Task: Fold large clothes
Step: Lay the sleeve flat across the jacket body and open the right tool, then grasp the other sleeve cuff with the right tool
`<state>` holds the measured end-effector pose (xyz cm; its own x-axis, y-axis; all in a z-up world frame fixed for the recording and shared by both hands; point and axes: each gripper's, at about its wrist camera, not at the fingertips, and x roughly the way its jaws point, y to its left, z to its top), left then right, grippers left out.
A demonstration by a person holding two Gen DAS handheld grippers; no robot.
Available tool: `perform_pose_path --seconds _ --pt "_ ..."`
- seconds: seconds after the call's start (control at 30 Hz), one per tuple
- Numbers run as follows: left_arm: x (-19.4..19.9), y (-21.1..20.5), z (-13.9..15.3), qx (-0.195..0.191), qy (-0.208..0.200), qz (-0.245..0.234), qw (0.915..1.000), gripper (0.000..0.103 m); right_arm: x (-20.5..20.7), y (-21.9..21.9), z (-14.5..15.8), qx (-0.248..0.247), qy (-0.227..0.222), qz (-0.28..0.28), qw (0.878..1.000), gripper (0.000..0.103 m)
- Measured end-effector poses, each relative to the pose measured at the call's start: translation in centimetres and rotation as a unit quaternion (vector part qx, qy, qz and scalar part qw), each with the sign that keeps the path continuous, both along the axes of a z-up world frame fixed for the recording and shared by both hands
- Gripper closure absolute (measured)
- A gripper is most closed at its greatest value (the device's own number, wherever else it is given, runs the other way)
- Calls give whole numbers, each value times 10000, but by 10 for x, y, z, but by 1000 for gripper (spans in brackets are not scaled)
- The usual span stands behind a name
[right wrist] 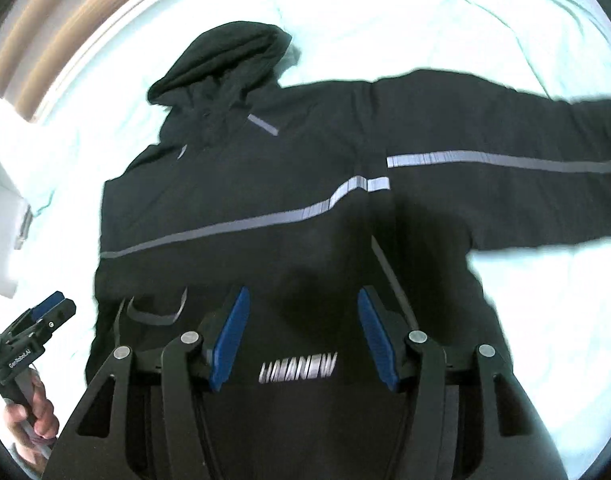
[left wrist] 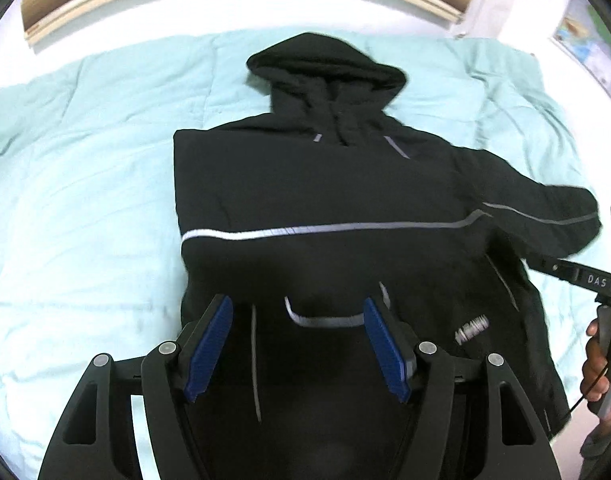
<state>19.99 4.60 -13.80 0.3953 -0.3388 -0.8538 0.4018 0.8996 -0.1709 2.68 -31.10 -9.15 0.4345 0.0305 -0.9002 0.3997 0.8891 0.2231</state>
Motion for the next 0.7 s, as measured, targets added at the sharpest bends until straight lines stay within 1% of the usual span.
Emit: perform_pose_path --seconds 0.07,0.13,0.27,0.37,0.43,0.53,0.57,0.6,0.63,0.7 --pt "-21 4 8 -67 -62 -63 9999 33 -24 13 7 49 23 -23 10000 43" --pt "-38 7 10 -132 -32 -95 9999 33 -51 24 13 -54 74 -38 10000 43" --pt "-66 4 12 -297 95 -144 9994 33 -91 24 22 -145 36 -176 9997 43" --pt "-84 -7 16 -320 108 -142 9993 33 -118 8 33 -70 -88 -331 9994 43" --pt "-97 -17 21 -329 85 -128 9993 33 -131 -7 37 -93 -105 -420 9990 43" --pt "-113 -34 29 -281 2 -95 9996 33 -147 -46 40 -42 -224 -604 9979 43" --pt "-118 -42 31 -233 -26 -41 9997 33 -150 -56 42 -36 -245 -638 9977 43" --pt "-121 -51 33 -197 -37 58 9998 33 -155 -76 45 -43 -235 -696 9973 43" --pt "-124 -58 35 -224 -32 133 9997 33 -160 -92 49 -65 -206 -755 9969 43" --pt "-131 -76 36 -449 68 280 9986 33 -171 -126 60 -154 -255 -843 9960 43"
